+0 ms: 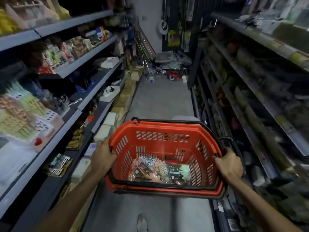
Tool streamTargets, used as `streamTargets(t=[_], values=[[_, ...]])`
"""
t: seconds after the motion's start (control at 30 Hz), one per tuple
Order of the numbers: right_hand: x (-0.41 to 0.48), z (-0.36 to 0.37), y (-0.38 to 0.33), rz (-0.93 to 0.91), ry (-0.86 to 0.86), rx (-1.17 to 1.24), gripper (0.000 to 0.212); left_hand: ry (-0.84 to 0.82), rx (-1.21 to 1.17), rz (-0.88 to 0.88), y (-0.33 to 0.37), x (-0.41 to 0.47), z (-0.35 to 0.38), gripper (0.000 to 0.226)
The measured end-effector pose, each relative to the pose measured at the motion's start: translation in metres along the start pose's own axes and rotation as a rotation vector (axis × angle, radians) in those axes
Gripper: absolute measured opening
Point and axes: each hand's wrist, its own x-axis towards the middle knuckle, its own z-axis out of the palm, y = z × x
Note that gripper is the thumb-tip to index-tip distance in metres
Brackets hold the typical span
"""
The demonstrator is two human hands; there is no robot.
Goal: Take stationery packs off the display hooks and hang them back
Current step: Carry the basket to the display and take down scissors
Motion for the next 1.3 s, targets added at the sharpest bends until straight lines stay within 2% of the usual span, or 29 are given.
streamTargets(t=[0.1,0.2,0.27,0.5,0.7,0.9,1.1,1.3], values=[[0.034,0.030,-0.038,0.066,0.037,0.017,0.057,-0.061,-0.011,0.079,-0.012,0.094,0.017,0.073],[0.063,0.054,-0.068,0.132,0.074,0.045,0.062,-0.055,0.018,0.134,0.017,0.158,0.014,0.072],[0.083,0.065,-0.086,0.168,0.108,0.063,0.064,-0.060,0.010,0.167,0.034,0.204,0.020,0.081],[0.159,0.117,-0.123,0.361,0.190,0.121,0.064,-0.206,0.069,0.259,0.074,0.383,0.086,0.084],[0.222,0.170,-0.145,0.566,0.300,0.213,0.059,-0.337,0.193,0.442,0.146,0.529,0.160,0.072],[0.262,0.199,-0.174,0.718,0.397,0.277,0.060,-0.422,0.281,0.601,0.226,0.613,0.204,0.046],[0.300,0.230,-0.220,0.886,0.557,0.315,0.053,-0.527,0.339,0.795,0.297,0.704,0.266,0.043],[0.334,0.285,-0.277,1.114,0.718,0.338,0.035,-0.665,0.344,1.040,0.365,0.793,0.338,0.040]])
